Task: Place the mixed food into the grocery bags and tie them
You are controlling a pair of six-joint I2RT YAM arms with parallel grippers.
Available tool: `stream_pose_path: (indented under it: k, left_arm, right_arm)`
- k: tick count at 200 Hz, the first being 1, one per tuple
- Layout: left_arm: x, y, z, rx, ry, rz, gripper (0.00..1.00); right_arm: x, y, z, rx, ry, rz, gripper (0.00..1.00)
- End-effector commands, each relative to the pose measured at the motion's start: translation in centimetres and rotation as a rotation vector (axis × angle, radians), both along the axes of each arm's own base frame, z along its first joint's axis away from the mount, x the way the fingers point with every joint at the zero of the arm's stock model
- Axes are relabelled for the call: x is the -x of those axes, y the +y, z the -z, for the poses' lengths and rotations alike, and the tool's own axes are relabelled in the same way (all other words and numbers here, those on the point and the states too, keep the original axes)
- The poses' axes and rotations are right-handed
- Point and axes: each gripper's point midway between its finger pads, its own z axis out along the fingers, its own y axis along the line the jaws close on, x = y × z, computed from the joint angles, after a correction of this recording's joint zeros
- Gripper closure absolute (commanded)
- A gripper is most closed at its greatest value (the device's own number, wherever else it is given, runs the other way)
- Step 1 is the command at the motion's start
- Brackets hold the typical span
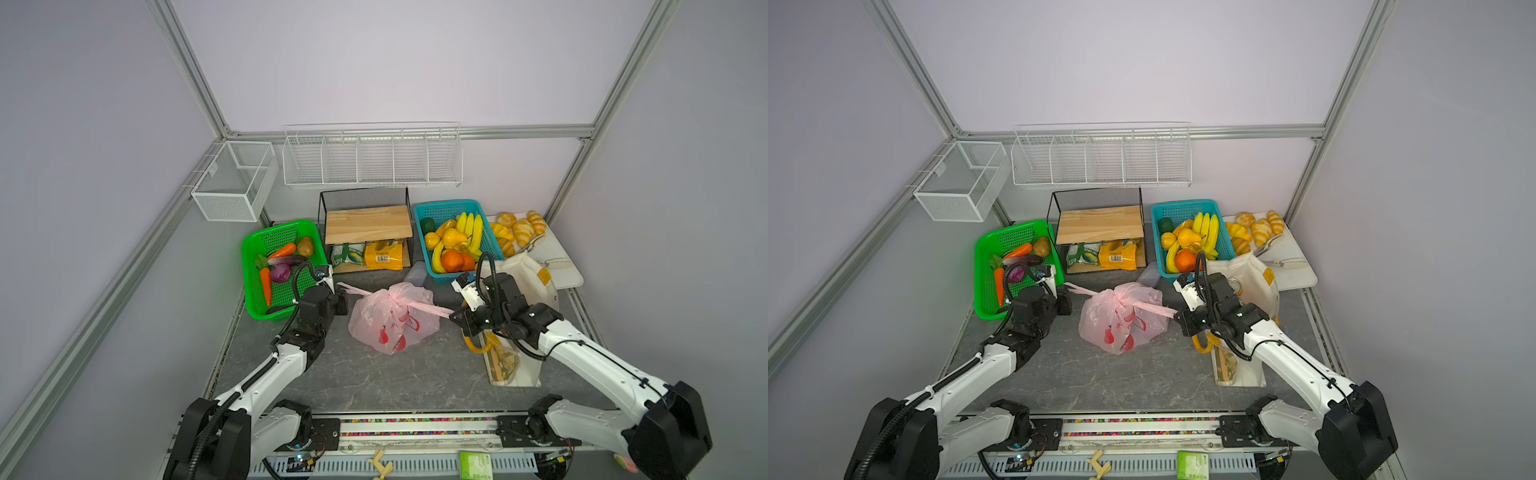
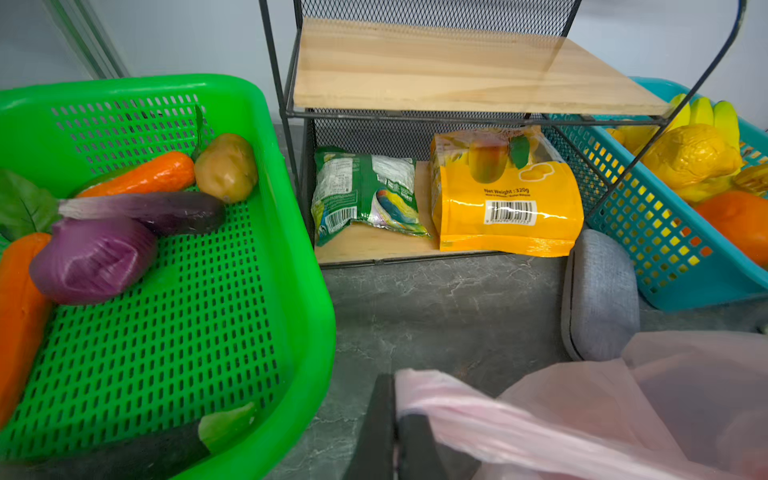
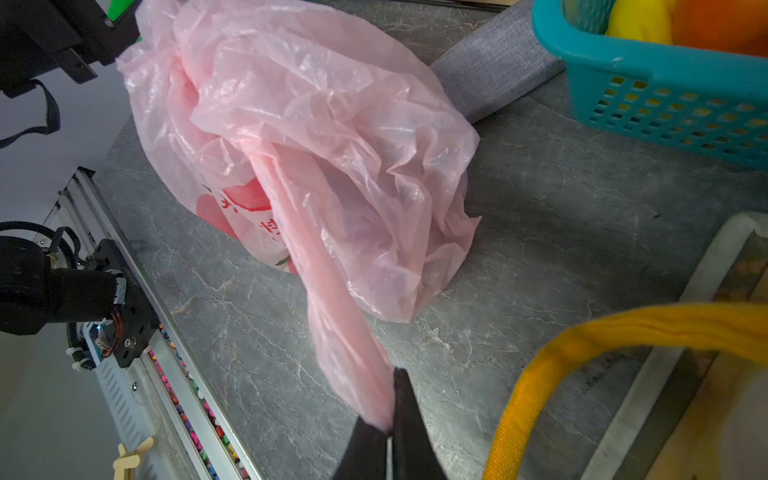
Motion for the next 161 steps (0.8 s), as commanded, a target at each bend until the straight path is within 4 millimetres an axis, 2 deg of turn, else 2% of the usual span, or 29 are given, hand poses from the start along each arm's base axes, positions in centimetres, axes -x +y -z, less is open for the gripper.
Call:
stream_pose_path:
  k: [1, 21, 44, 68, 82, 96, 109, 126, 139, 147, 151, 161]
  left_arm:
    - [-1.5, 3.0, -3.0, 0.042, -0.097, -0.139, 1.0]
    - [-1.5, 2.7, -3.4, 0.068, -0.099, -0.129, 1.0]
    - [-1.5, 3.7, -1.8, 0.054, -0.067, -0.18, 1.0]
    - [-1.4, 3.9, -1.9, 0.054, -0.068, -0.183, 1.0]
    - [-1.5, 2.9, -2.6, 0.07, -0.073, -0.13, 1.0]
    - [-1.6, 1.0, -3.4, 0.1, -0.084, -0.025, 1.0]
    - [-1.6, -0.2, -4.2, 0.145, -0.087, 0.032, 0.99]
    - [-1.5, -0.9, -5.1, 0.191, -0.095, 0.063, 0.8]
    - [-1.3, -1.0, -5.8, 0.217, -0.111, 0.068, 0.65]
    - [-1.2, -1.0, -6.2, 0.226, -0.121, 0.066, 0.59]
    - [-1.1, -0.9, -6.4, 0.228, -0.126, 0.064, 0.57]
    - [-0.9, -0.4, -7.0, 0.236, -0.137, 0.036, 0.51]
  right_arm:
    - [1.1, -2.0, 2.0, 0.121, 0.038, 0.057, 0.94]
    - [1.0, -1.4, 1.1, 0.125, -0.01, 0.034, 0.94]
    - [0.7, -2.7, 1.8, 0.171, -0.035, 0.065, 0.94]
    - [0.8, -3.4, 2.4, 0.17, -0.028, 0.088, 0.94]
    - [0.8, -2.6, 1.3, 0.137, -0.052, 0.059, 0.94]
    - [0.9, -1.4, -0.4, 0.111, -0.116, 0.003, 0.93]
    - [0.9, -0.5, -2.3, 0.092, -0.187, -0.045, 0.82]
    - [1.1, 0.7, -4.6, 0.066, -0.274, -0.104, 0.61]
    - [1.2, 1.6, -6.4, 0.042, -0.333, -0.149, 0.49]
    - [1.4, 2.1, -6.8, 0.036, -0.355, -0.182, 0.44]
    - [1.3, 2.7, -8.3, 0.016, -0.39, -0.2, 0.42]
    - [1.3, 3.7, -9.3, 0.009, -0.424, -0.248, 0.36]
